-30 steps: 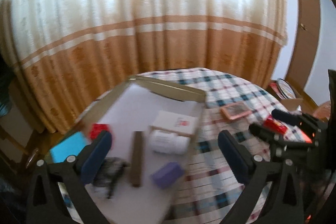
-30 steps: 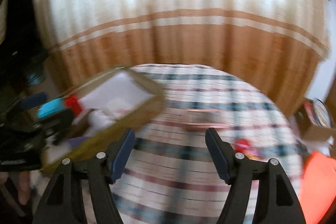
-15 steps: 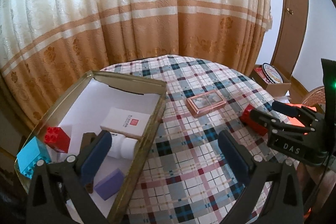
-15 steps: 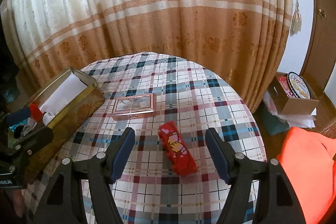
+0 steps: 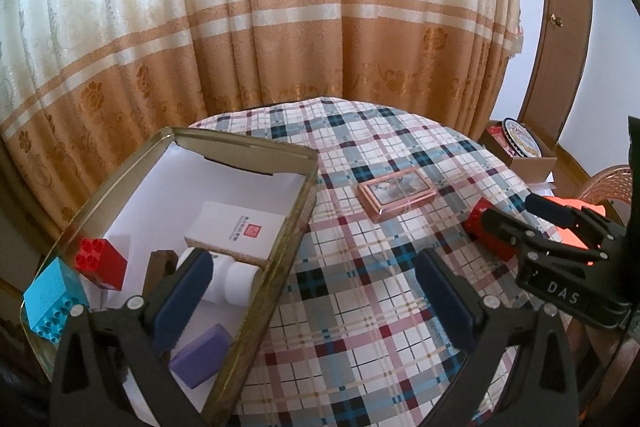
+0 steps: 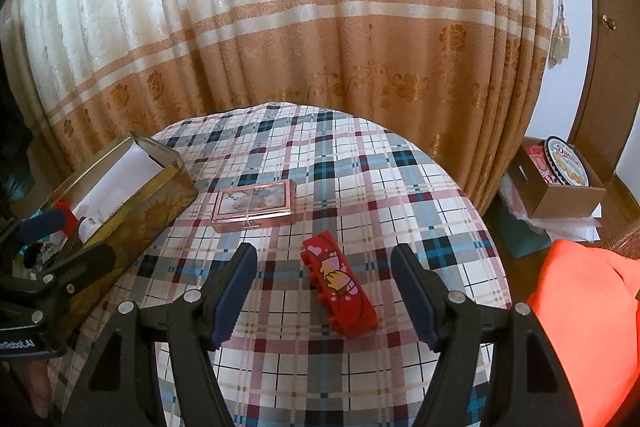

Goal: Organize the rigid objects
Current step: 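Move the right gripper to the red printed candy box and grasp it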

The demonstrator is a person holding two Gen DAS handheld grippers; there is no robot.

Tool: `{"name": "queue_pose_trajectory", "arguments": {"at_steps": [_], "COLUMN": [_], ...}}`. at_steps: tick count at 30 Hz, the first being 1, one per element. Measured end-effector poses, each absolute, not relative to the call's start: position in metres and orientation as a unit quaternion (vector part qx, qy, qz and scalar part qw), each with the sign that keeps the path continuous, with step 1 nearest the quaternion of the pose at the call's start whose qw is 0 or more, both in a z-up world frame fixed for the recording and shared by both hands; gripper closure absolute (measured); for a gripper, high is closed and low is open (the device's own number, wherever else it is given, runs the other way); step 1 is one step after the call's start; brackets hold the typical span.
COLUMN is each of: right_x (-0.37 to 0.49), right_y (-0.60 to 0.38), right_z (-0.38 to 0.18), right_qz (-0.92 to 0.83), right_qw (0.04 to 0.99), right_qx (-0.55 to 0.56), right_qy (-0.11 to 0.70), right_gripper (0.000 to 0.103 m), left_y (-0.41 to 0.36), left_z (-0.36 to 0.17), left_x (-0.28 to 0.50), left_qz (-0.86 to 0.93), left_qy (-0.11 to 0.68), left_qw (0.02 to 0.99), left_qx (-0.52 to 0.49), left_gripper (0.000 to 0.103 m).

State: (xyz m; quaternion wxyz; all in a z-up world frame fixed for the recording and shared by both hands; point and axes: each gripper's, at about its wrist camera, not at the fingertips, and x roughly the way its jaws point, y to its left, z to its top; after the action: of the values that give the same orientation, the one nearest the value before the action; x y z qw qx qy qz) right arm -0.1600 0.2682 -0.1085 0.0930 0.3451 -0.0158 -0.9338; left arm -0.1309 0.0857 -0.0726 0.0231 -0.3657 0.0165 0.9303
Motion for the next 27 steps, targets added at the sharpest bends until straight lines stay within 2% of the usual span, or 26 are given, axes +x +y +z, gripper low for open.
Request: {"name": "queue_pose_trajectory", "arguments": {"at_steps": [27], "right_x": [-0.1648], "right_y": [0.27], "right_z": [-0.1119], "right_qz": [-0.93], "right_qw": [0.085], "right_qx": [0.357], "right_qy": [-0.019], "right_gripper": [0.031], "left_y": [0.0845], "left_z": [-0.0774], "left_x": [-0.1339], "left_qz": [0.929], "left_qy": [0.016], "left_qw": [0.023], "left_qx": [-0.369], "left_gripper": [0.001]}}
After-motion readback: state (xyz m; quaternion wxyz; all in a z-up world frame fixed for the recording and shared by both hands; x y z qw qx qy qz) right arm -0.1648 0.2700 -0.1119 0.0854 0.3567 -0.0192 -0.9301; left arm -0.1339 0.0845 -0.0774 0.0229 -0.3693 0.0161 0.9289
